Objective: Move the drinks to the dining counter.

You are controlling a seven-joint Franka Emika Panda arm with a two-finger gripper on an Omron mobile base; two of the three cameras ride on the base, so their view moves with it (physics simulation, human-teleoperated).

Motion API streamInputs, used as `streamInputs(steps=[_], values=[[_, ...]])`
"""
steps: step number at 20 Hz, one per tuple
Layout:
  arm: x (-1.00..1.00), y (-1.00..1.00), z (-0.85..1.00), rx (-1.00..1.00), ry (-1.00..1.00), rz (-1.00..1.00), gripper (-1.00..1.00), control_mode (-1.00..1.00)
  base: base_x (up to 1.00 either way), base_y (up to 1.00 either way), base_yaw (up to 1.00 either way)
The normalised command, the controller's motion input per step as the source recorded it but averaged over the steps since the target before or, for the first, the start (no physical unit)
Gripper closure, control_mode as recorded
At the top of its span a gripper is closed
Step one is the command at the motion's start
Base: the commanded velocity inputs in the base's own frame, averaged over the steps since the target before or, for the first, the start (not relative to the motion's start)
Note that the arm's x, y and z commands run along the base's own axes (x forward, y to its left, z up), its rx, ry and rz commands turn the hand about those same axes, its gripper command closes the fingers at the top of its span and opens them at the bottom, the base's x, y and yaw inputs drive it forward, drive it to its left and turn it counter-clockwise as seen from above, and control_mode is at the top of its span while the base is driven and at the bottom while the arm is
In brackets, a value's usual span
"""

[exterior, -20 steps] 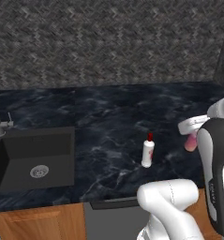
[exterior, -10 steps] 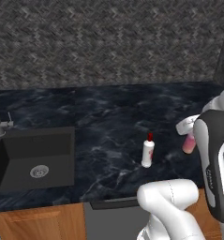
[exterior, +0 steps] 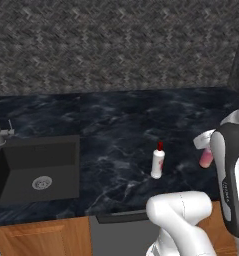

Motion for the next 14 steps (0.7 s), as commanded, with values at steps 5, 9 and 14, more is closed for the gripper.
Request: streamInputs(steps=[5,9,14], values=[[0.36,0.00,-0.27,0.00,0.00,0.00,1.00,-1.00,0.00,0.00,0.00],[0.36,-0.04,-0.26,0.00,0.00,0.00,1.00,-1.00,0.00,0.00,0.00],[0.16,-0.08,-0.28,0.00,0.00,0.00,1.00,-1.00,0.00,0.00,0.00]])
